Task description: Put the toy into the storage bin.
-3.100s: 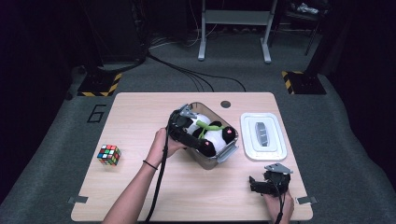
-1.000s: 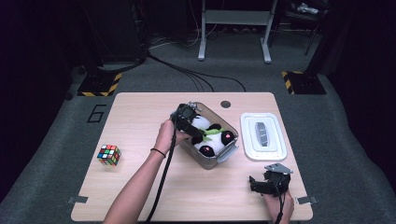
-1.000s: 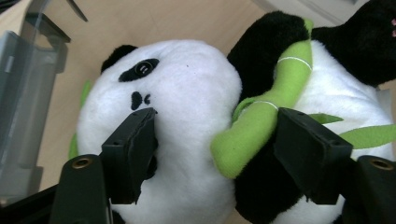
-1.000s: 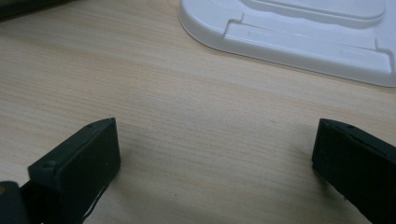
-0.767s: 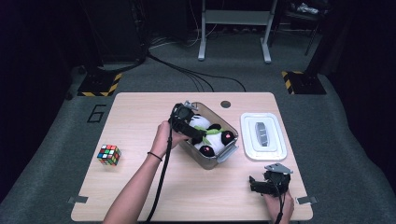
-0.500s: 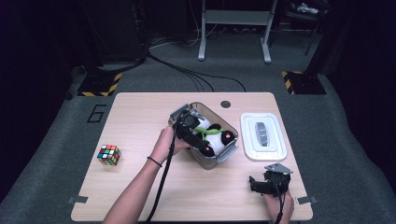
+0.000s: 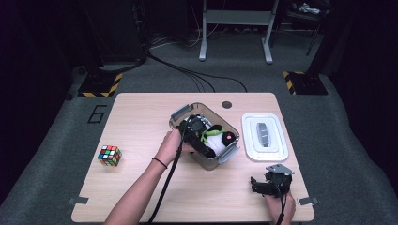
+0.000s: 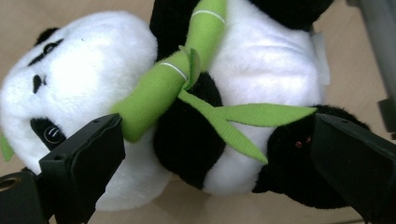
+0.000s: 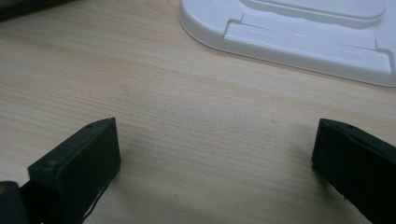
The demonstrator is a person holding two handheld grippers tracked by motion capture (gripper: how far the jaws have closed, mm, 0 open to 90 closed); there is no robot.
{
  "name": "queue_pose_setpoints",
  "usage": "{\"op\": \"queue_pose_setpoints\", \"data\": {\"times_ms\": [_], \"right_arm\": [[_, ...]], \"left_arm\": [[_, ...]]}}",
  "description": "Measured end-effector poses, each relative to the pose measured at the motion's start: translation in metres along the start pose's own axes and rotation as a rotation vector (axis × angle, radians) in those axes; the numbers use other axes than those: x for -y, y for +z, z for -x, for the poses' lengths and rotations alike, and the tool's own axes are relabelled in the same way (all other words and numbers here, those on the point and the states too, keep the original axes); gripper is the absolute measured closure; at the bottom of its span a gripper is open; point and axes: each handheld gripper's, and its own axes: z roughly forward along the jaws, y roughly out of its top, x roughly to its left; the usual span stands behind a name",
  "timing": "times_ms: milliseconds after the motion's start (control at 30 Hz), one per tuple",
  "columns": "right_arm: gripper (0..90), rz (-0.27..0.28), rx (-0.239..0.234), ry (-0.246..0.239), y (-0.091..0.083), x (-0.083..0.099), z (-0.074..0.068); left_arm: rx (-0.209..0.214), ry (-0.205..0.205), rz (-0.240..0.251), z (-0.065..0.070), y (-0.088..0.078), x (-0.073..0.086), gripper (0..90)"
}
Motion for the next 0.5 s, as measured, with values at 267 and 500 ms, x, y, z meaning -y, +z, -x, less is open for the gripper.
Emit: {"op": "queue_pose_setpoints", "data": {"times_ms": [267,500], "right_arm": [[0.1,0.000,0.000,0.001,0.000,0.000,0.000],[0.1,0.000,0.000,0.000,0.000,0.000,0.000]], "left_arm": [[-0.019,0.014,-0.025,0.001,0.004,-0.001,4.3],[0.036,-0.045,0.125,-0.010,-0.015,0.010,4.9]]}}
